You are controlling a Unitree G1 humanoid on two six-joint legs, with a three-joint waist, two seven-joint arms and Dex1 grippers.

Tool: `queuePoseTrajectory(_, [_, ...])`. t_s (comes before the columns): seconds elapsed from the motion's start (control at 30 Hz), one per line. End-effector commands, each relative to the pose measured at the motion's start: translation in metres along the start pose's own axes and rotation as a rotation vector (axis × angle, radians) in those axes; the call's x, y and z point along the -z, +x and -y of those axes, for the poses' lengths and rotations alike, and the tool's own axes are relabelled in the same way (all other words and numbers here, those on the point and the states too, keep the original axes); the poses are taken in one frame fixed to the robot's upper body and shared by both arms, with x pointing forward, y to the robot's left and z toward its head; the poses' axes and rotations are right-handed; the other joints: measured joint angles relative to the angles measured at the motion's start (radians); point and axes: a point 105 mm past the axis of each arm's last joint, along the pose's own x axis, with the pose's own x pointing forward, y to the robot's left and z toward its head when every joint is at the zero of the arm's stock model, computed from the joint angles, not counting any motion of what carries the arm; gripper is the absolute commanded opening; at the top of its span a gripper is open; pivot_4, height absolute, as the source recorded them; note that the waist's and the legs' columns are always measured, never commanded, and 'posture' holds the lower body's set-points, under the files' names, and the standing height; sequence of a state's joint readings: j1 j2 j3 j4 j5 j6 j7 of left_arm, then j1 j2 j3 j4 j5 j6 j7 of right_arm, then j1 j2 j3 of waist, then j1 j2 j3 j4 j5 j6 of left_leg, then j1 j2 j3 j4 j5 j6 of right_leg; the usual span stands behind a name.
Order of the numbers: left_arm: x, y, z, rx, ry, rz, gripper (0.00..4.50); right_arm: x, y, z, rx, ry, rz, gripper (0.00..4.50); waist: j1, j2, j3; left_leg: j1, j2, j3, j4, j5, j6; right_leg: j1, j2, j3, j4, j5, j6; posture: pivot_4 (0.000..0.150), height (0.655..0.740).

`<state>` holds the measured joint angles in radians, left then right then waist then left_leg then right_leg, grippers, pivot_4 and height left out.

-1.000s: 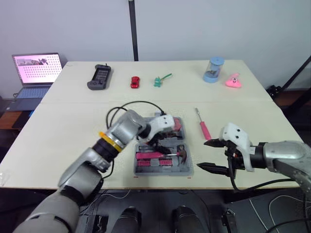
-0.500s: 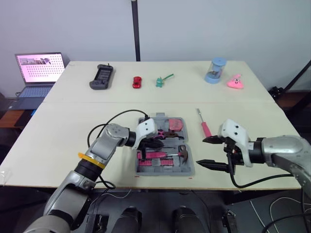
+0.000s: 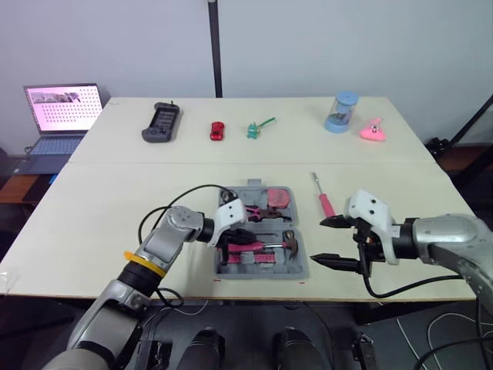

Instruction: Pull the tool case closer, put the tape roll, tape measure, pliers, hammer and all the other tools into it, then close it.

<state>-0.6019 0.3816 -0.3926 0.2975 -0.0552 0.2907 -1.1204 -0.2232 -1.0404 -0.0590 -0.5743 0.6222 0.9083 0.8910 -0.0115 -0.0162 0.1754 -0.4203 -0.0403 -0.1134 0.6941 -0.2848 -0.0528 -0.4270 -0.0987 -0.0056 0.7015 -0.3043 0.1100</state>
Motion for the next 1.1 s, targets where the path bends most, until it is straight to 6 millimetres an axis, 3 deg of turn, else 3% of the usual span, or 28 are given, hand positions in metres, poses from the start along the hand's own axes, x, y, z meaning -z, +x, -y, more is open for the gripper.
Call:
queuePoseTrajectory(0.03, [0.005,0.005,0.005,0.021,0.011,-0.016,0.08,-0.007,-0.002,0.002,0.015,-0.028,0.021,4.50,0.000,0.000,0.000,0.000,0.000,0.000,0.000,0.000,0.000,0.000,0.000,0.000,0.000,0.000,0.000,0.150,0.6741])
queuePoseTrajectory(0.57, [0.036,0.025,0.019,0.065,0.048,-0.134,0.08,-0.004,0.000,0.003,0.013,-0.016,0.004,4.50,0.007,0.003,-0.004,0.002,-0.001,0.000,0.004,-0.001,0.002,0.005,0.000,0.000,0.000,0.000,0.001,0.150,0.6741])
queuePoseTrajectory(0.83, [0.053,0.035,0.033,0.111,-0.025,-0.167,0.08,-0.003,0.000,0.000,0.008,-0.016,-0.002,4.50,0.024,0.004,-0.004,0.014,-0.001,0.000,0.004,-0.005,0.008,0.019,-0.001,0.000,-0.004,-0.001,0.003,0.150,0.6741])
queuePoseTrajectory(1.1, [0.052,0.044,0.038,0.123,-0.118,-0.116,0.08,-0.002,0.000,0.000,0.012,-0.014,-0.002,4.50,0.026,0.007,-0.010,0.014,-0.002,-0.001,0.004,-0.005,0.008,0.020,-0.004,-0.001,-0.004,-0.002,0.005,0.150,0.6741])
